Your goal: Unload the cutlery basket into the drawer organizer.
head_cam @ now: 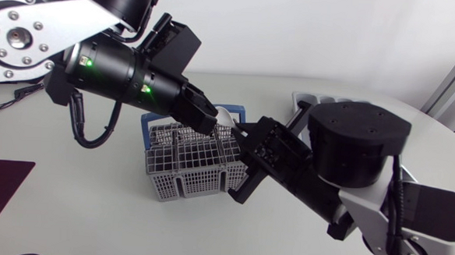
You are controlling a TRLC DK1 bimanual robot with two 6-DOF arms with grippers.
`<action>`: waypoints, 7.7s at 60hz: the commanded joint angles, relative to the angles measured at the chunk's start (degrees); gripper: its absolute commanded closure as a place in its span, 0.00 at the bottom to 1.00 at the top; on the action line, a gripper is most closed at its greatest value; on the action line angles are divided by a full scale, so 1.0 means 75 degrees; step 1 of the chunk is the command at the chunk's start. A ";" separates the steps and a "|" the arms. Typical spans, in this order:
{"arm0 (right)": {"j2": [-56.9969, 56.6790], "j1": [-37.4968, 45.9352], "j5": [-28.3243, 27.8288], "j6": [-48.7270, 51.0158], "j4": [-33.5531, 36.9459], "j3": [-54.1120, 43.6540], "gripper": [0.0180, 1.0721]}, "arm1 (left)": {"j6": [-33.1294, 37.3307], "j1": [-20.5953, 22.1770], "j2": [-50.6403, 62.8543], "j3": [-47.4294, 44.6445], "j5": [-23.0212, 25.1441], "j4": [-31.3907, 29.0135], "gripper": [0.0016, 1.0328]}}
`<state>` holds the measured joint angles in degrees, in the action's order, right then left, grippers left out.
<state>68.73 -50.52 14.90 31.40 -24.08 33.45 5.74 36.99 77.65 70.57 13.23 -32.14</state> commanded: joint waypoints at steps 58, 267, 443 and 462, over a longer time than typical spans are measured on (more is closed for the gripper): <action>-0.2051 0.1322 -0.1951 0.0032 0.2308 -0.0628 0.94 | 0.0817 -0.0772 -0.0978 0.0013 -0.0042 0.0313 0.04; 0.1969 0.3736 -0.5490 -0.0143 0.3456 0.1844 0.05 | 0.2821 -0.1089 -0.2161 -0.4733 -0.1823 0.2211 0.05; 0.2250 0.3795 -0.3697 -0.0483 0.2964 0.1446 0.69 | 0.3489 -0.3538 0.0839 -0.2682 -0.0780 0.2715 0.72; 0.0481 0.4228 -0.3170 -0.0436 0.2999 0.0544 0.04 | 0.3454 -0.3901 -0.0790 -0.3620 -0.0675 0.2914 0.04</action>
<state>74.37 -19.31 -9.98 28.51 -1.50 39.79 31.97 8.47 74.04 45.65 7.53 -10.98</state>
